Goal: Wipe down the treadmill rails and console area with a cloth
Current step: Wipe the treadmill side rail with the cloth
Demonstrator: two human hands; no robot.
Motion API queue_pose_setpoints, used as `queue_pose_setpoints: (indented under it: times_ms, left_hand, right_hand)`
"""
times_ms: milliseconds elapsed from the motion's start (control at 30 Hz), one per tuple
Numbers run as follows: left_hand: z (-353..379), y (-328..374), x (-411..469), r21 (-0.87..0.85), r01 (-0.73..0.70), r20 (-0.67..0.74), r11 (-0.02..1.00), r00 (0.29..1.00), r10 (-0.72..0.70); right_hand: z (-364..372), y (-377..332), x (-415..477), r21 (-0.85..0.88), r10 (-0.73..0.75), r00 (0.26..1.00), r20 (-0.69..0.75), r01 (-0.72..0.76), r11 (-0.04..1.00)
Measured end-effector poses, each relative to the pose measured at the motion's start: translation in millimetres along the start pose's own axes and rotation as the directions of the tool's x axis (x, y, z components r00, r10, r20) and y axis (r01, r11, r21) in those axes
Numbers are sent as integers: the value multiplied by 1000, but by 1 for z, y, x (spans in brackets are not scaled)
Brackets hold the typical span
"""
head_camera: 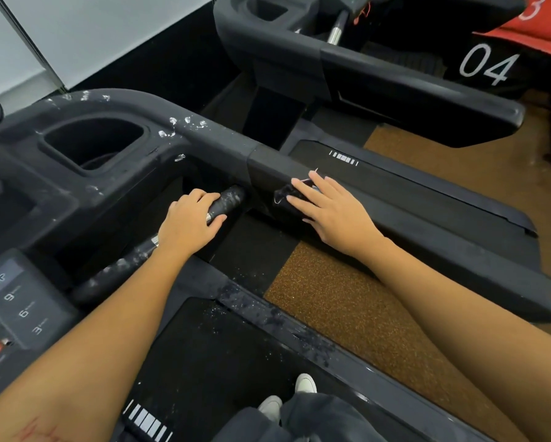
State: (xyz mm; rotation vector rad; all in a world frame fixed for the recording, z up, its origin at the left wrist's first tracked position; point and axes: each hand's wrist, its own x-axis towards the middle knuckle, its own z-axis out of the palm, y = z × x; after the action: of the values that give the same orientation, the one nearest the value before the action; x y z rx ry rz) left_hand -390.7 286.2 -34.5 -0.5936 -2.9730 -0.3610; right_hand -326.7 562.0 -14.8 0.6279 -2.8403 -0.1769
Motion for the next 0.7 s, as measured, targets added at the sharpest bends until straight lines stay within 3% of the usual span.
queue_pose_setpoints:
  times_ms: [233, 367, 433, 533, 600, 700]
  left_hand:
    - [0, 0, 1, -14, -1, -2, 1000, 1000, 1]
    - [1, 0, 1, -9, 0, -5, 1000, 1000, 0]
    - [1, 0, 1, 0, -3, -9, 1000, 1000, 3]
    - [2, -1, 1, 7, -6, -12, 1000, 1000, 6]
    - [2, -1, 1, 8, -4, -8, 1000, 1000, 4]
    - [1, 0, 2, 9, 2, -10, 1000, 1000, -2]
  right_hand:
    - [7, -16, 9, -108, 84, 994, -62, -91, 990]
    - [20, -21, 11, -331, -120, 985, 124, 155, 931]
    - [27, -23, 10, -412, -143, 959, 244, 236, 880]
    - [25, -23, 11, -446, -165, 961, 221, 250, 860]
    - [11, -22, 19, -372, -105, 990, 92, 132, 919]
    - [-10, -12, 37, -62, 169, 983, -69, -174, 983]
